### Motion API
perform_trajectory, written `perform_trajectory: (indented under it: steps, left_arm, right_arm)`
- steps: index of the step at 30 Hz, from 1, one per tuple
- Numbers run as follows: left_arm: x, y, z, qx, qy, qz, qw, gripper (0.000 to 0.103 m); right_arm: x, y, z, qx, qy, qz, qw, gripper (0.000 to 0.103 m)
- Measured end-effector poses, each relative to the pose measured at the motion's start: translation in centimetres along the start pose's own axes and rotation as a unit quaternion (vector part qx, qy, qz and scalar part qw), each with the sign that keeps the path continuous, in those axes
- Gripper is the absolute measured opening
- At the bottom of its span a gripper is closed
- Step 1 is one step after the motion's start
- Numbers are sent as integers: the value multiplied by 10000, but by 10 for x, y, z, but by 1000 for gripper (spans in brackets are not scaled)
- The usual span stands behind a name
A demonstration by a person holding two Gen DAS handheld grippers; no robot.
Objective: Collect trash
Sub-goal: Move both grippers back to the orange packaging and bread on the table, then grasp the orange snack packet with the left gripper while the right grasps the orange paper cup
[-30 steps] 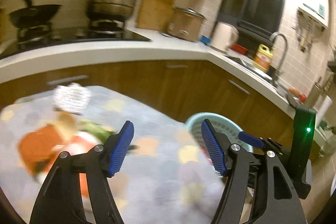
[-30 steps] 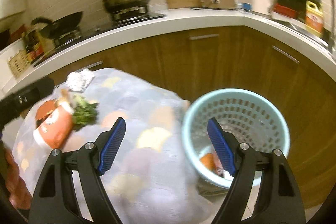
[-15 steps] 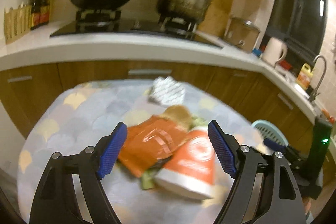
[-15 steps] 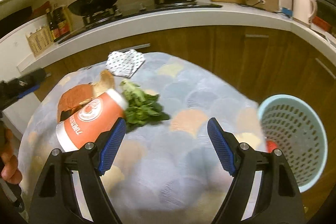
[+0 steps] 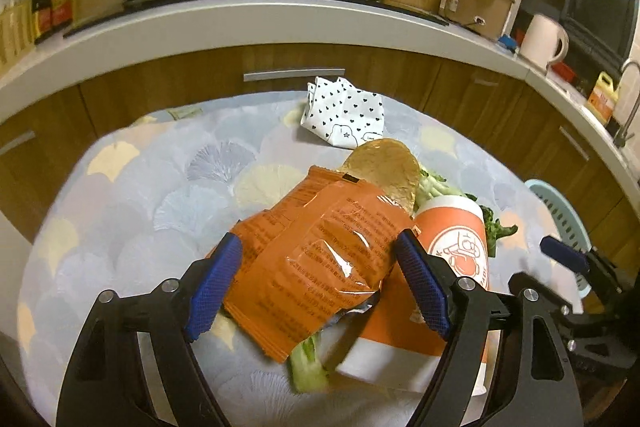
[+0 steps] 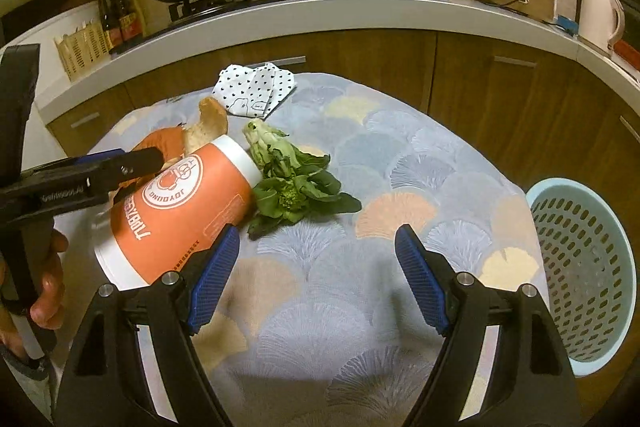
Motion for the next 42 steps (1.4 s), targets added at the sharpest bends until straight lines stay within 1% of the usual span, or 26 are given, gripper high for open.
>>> perform_trajectory:
  steps: [4, 6, 8, 11, 12, 13, 14, 15, 16, 17, 18, 19, 21, 24, 25, 26, 28, 31, 33, 34, 37, 39, 40, 42]
  left_arm:
    - [-4, -2, 5, 62, -32, -25, 10000, 76]
    - [-5, -4, 4, -1, -24, -35, 10000, 76]
    - [-6, -5, 2, -94, 59, -57, 9999, 76]
    - [-6, -5, 2, -85, 64, -94, 9999, 71]
    - [-6, -5, 2, -80, 68, -83, 9999, 67]
    - [-6, -5, 2, -81, 100, -83, 9999, 64]
    - [-6, -6, 2, -85, 123, -99, 9998, 59]
    - [-4, -6, 3, -98, 162, -139, 9997, 51]
    - [-3, -6, 3, -98, 184, -168, 9996, 47]
    - [-1, -5, 5, -59, 161, -220, 9996, 38]
    - [2, -5, 7, -7, 78, -280, 9996, 23]
    - [6, -4, 11, 56, 35, -339, 9994, 20]
    - [12, -2, 19, 219, -9, -453, 9987, 17]
    - [24, 1, 24, 379, -262, -706, 9964, 16]
    - [32, 3, 24, 419, -335, -862, 9948, 16]
    - [35, 4, 24, 433, -353, -931, 9941, 16]
    - [40, 6, 26, 484, -340, -1038, 9928, 16]
    - [42, 8, 32, 594, -254, -1083, 9920, 16]
    - [44, 8, 37, 666, -207, -1138, 9910, 16]
    - [46, 9, 40, 698, -164, -1183, 9904, 16]
    - [49, 9, 45, 802, -177, -1220, 9891, 16]
    - [49, 9, 48, 833, -145, -1205, 9891, 16]
    - [49, 9, 49, 838, -117, -1206, 9891, 16]
    - [50, 10, 48, 830, -174, -1216, 9889, 16]
  right_arm:
    - [-4, -1, 3, 69, -30, 105, 9999, 76]
    - [-5, -1, 3, 74, -21, 126, 9999, 76]
    - [-7, -1, 3, 63, -19, 168, 9998, 76]
    - [-8, -1, 3, 67, -35, 182, 9998, 76]
    - [-8, -1, 3, 73, -42, 182, 9998, 76]
    - [-8, -2, 2, 78, -47, 189, 9998, 76]
    - [-9, -2, 2, 79, -61, 195, 9998, 76]
    - [-9, -2, 2, 77, -72, 194, 9998, 76]
    - [-9, -2, 3, 76, -78, 188, 9998, 76]
    - [-8, -2, 3, 76, -83, 182, 9998, 76]
    - [-8, -2, 3, 83, -90, 172, 9998, 76]
    - [-8, -3, 3, 94, -96, 161, 9998, 76]
    - [-5, -2, 5, 132, -110, 93, 9998, 76]
    - [0, -2, 10, 255, -138, -14, 9996, 76]
    - [2, -2, 12, 277, -159, -27, 9995, 76]
    - [4, -2, 15, 244, -72, -30, 9997, 76]
    - [9, -1, 26, 124, 265, -17, 9996, 76]
    - [15, 3, 46, 115, 428, -68, 9990, 76]
    - [11, 4, 62, 90, 463, 25, 9989, 76]
    - [5, 4, 69, 53, 401, 113, 9991, 76]
    - [-1, 6, 76, -128, 465, 143, 9987, 76]
    - [-6, 10, 81, -223, 383, 231, 9988, 76]
    - [-8, 11, 83, -263, 419, 274, 9984, 76]
    - [-15, 11, 88, -396, 604, 430, 9965, 76]
Point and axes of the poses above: each gripper's, at about its wrist camera, not at the fingertips, and x roughly against the way its jaws point, z to its left, y to its top, the point moved 7 cm from there along -x, roughly the way its jaws point, and after that the axes turned 8 degrees about z, right-handed, at the moved point
